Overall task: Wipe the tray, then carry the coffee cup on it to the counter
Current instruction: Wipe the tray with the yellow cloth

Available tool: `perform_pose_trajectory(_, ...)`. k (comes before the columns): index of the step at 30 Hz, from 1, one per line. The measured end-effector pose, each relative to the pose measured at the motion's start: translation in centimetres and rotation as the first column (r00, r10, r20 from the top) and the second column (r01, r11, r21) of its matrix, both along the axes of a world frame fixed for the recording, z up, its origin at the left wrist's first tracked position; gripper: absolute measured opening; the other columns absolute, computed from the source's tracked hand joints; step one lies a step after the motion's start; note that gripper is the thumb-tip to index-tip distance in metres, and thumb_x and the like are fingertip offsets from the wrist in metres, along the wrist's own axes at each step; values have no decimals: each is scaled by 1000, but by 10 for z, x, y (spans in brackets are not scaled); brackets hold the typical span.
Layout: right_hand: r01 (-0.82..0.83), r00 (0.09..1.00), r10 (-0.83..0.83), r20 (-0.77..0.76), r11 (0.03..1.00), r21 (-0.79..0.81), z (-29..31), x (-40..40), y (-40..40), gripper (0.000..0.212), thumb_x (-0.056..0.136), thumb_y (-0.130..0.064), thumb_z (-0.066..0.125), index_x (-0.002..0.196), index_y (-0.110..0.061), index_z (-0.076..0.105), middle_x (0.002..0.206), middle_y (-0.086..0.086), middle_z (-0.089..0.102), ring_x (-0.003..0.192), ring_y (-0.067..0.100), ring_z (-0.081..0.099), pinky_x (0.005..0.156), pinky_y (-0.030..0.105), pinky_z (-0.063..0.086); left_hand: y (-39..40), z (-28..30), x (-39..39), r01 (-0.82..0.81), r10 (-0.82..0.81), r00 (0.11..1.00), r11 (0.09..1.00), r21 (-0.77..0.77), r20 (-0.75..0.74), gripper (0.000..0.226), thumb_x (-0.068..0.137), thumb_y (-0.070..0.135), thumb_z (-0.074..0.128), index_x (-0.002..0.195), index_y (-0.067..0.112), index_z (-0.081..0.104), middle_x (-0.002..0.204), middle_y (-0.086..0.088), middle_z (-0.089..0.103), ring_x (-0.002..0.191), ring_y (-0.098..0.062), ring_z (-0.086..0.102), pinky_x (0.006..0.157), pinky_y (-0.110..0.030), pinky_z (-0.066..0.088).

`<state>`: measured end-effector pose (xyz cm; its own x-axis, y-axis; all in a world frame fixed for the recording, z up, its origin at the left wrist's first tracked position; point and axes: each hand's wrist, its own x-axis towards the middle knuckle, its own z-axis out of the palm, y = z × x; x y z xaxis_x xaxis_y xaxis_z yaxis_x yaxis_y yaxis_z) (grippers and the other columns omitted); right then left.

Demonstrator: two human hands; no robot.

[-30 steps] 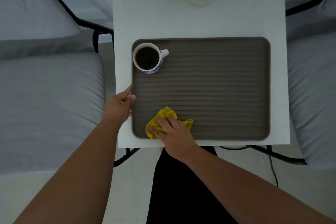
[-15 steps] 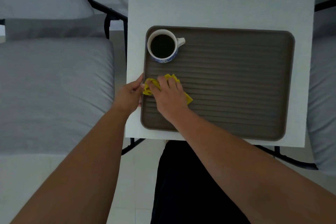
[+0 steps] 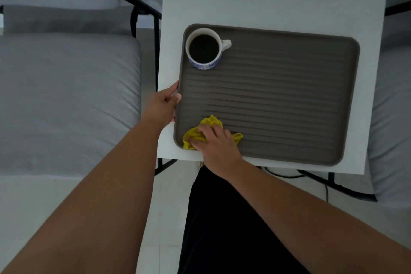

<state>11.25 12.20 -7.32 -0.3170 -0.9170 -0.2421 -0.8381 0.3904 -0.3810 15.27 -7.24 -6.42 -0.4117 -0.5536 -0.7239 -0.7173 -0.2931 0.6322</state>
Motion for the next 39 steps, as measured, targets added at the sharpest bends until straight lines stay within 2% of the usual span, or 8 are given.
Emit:
perform_pose_trajectory(9,55,995,-61,-84,996,-76,-12,-75,128,50,74,-11,50,114,-35,67,118,7,52,95,36,54,84,45,48,3,-4,-2,-31,32,999,999,6,-22,40,99,15,49,135,32,51,102,11,66,86,-15,65,82,-40,56)
perform_pose_trajectory(18,516,855,-519,-5,852,-92,2,-103,180,48,78,-1,44,111,-25,70,118,13,53,95,40,47,81,47,48,4,-8,2,2,-1,1000,994,-106,9,38,96,22,54,130,39,55,116,4,66,100,-22,67,85,-48,56)
perform_pose_trajectory(21,907,336,-785,520,419,47,23,-109,157,23,95,-6,47,111,-14,59,112,-10,64,101,14,63,68,46,59,5,-10,3,58,-50,998,981,-186,48,39,94,27,56,131,40,54,109,4,66,98,-22,66,85,-49,56)
perform_pose_trajectory(24,962,-140,-679,721,78,260,41,-128,139,28,99,-8,43,120,-16,59,101,-8,63,77,4,63,53,30,58,11,-6,3,274,-201,953,889,-368,225,46,93,33,55,138,34,48,110,-6,63,100,-25,64,95,-40,50)
perform_pose_trajectory(26,924,-334,-454,826,17,383,52,-142,137,32,99,-7,39,118,-23,59,91,-1,65,71,12,63,60,31,57,25,1,3,338,-236,937,793,-507,256,53,93,32,55,144,26,41,119,-15,53,104,-26,58,96,-32,43)
perform_pose_trajectory(30,741,-655,-21,756,178,647,72,-161,137,40,89,-26,49,127,-18,57,111,9,69,99,28,68,84,49,55,83,27,-13,251,-241,965,738,-626,103,55,91,21,58,143,20,41,112,-13,50,95,-21,54,89,-30,44)
perform_pose_trajectory(35,742,-628,80,774,362,564,93,-164,126,43,79,-44,57,105,-14,73,109,12,71,100,28,68,86,46,54,164,48,-60,193,-206,965,977,-95,-162,38,96,40,48,125,19,60,105,-6,67,96,-18,63,81,-27,54)
perform_pose_trajectory(39,761,-575,81,814,419,496,101,-164,116,55,78,-27,65,127,-4,56,119,19,64,107,33,63,92,50,51,201,81,-109,-6,169,958,819,573,-231,61,98,53,24,118,10,63,98,-4,72,91,-15,67,71,-23,55)
